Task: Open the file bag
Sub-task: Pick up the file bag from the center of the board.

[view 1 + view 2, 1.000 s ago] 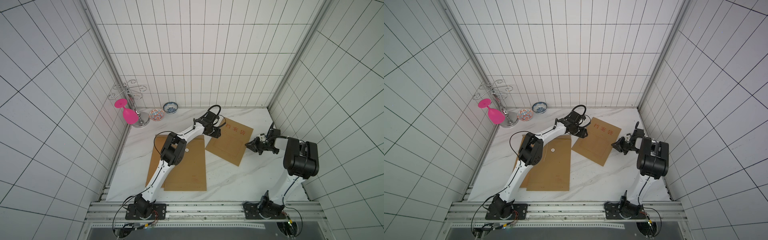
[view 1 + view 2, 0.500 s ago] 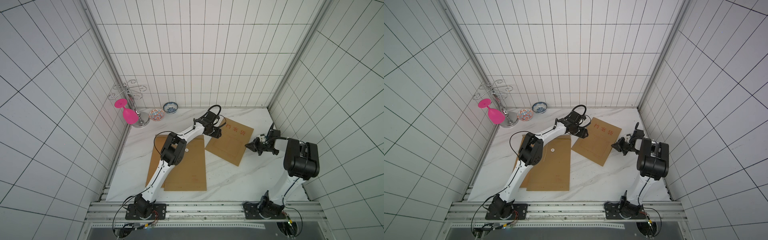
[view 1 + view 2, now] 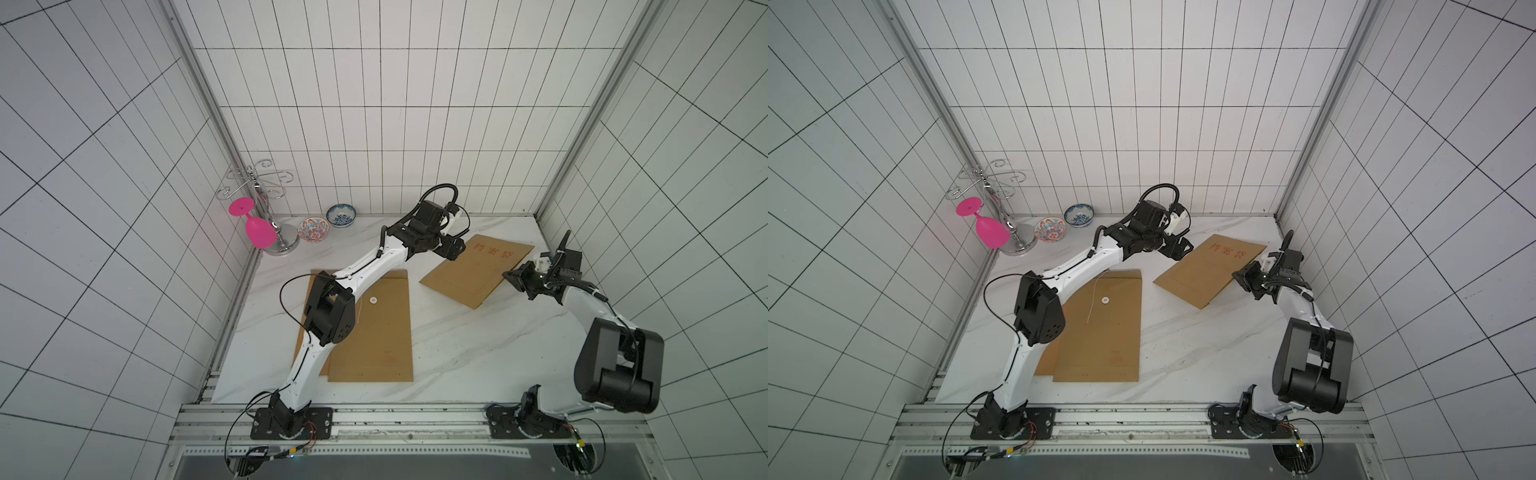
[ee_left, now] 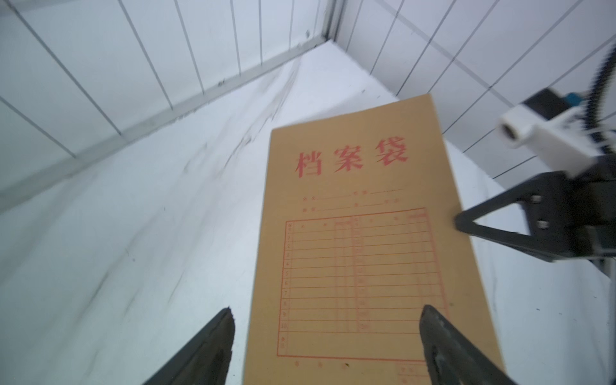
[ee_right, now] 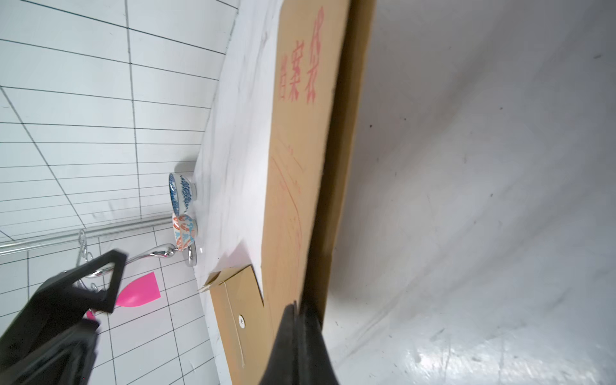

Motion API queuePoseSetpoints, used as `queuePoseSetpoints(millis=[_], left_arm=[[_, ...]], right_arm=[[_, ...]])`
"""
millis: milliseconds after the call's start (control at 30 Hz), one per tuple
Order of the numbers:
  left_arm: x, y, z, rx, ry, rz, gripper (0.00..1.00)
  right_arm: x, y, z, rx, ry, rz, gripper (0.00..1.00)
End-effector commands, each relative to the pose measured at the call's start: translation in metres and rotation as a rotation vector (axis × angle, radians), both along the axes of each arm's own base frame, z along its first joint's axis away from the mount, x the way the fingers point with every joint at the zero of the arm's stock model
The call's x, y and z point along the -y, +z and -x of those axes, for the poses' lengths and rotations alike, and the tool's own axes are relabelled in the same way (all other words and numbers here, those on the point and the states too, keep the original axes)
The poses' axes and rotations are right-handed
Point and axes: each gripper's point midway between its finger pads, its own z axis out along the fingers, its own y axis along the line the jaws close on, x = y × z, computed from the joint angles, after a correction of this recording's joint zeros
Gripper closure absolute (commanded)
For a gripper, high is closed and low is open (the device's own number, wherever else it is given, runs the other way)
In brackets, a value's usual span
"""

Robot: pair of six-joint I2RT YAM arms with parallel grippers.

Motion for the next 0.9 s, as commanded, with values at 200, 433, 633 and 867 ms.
queuePoseSetpoints(millis=[200, 433, 633, 867], left_arm=[[-0.011, 0.038, 0.111, 0.281, -0.168, 0.043, 0.16], [-0.007, -0.002, 0.167, 0.380, -0.260, -0.128, 0.14], [0.003, -0.029, 0.178, 0.425, -0.300, -0.244, 0.14], [0.012, -0.052, 0.150, 0.497, -0.197, -0.397, 0.18]], right_arm=[[-0.003, 0.046, -0.001, 0.027, -0.086, -0.088, 1.00], [-0.006, 0.062, -0.001, 0.032, -0.117, -0.132, 1.00], [-0.010, 0.068, 0.003, 0.031, -0.115, -0.142, 1.00], [-0.017, 0.074, 0.008, 0.025, -0.109, -0.151, 1.00]])
